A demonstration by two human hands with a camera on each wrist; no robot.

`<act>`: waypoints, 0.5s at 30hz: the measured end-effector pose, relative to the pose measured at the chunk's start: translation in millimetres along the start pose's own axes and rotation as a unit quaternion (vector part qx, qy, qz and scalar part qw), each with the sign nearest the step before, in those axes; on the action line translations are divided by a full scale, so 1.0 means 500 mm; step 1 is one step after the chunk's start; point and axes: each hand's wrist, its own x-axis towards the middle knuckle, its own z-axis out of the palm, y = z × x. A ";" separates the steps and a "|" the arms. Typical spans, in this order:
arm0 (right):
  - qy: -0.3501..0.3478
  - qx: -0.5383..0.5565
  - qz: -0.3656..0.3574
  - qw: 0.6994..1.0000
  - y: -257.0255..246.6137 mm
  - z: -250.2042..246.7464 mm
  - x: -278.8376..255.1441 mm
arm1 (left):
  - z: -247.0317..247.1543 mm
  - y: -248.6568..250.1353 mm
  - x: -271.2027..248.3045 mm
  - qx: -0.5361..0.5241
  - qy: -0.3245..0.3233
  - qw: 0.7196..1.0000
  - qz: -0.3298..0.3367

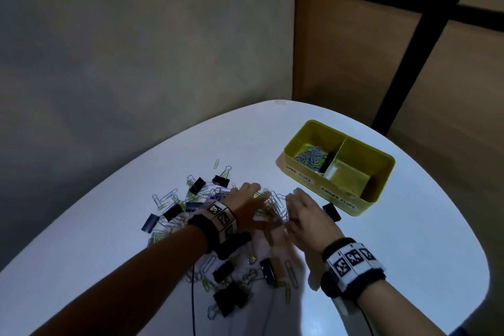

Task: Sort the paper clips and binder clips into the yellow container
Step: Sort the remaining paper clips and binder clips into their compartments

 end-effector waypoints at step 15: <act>0.038 -0.043 0.054 0.997 -0.056 -0.009 0.002 | -0.022 0.057 -0.025 -0.043 0.026 0.999 -0.014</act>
